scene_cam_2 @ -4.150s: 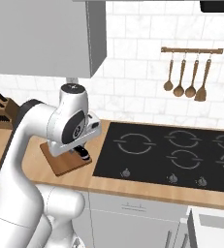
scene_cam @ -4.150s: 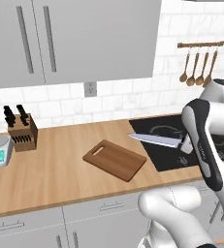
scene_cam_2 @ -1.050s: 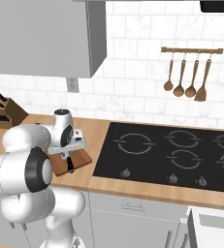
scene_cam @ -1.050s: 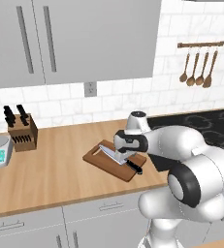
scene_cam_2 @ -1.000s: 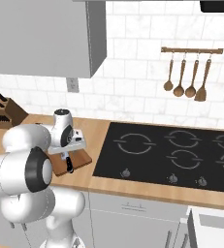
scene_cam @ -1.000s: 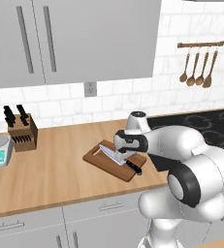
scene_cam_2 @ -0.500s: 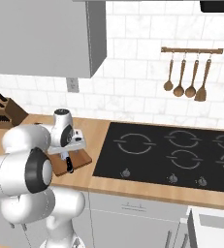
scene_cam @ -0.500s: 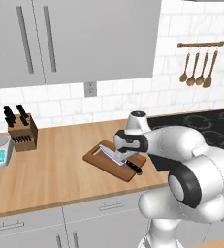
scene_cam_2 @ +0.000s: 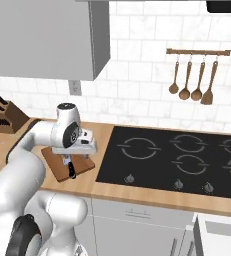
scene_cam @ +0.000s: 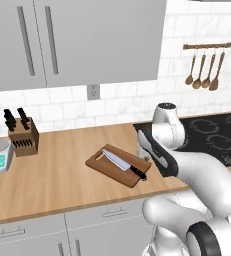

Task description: Pick up the knife from the drawer and place it on the cutting board. Then place the meat from the plate to the cutting board.

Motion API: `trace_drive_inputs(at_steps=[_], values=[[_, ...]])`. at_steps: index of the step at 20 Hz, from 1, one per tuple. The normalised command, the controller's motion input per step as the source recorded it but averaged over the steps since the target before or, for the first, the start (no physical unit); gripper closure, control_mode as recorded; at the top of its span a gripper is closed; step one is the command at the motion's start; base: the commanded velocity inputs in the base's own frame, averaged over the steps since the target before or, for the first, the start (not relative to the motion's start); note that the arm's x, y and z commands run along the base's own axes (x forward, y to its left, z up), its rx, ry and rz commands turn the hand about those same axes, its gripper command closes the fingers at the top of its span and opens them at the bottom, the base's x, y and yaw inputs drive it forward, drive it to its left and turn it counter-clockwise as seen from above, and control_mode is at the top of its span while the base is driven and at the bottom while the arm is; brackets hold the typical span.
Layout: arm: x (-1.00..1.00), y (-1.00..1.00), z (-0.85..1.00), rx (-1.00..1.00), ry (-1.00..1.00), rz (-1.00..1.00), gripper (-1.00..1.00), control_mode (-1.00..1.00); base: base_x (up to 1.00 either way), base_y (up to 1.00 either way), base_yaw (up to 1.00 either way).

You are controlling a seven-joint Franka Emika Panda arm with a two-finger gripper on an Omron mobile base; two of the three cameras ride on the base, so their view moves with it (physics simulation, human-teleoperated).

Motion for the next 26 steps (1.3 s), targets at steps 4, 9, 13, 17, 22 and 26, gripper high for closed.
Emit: trace_drive_inputs(at_steps=[4, 9, 13, 17, 22, 26], values=[[-0.83, -0.54, 0.73, 0.0, -0.07, -0.49, -1.0, -1.0, 0.0, 0.0, 0.0], [-0.99, 0.18, 0.58, -0.02, -0.34, -0.31, -1.0, -1.0, 0.0, 0.0, 0.0], [-0.86, 0.28, 0.23, -0.11, -0.28, -0.01, -1.0, -1.0, 0.0, 0.0, 0.0], [-0.24, 0.03, 0.0, -0.03, -0.02, 0.05, -1.0, -1.0, 0.0, 0.0, 0.0], [0.0, 0.0, 0.0, 0.0, 0.0, 0.0, -1.0, -1.0, 0.0, 0.0, 0.0], [0.0, 0.0, 0.0, 0.0, 0.0, 0.0, -1.0, 1.0, 0.0, 0.0, 0.0]])
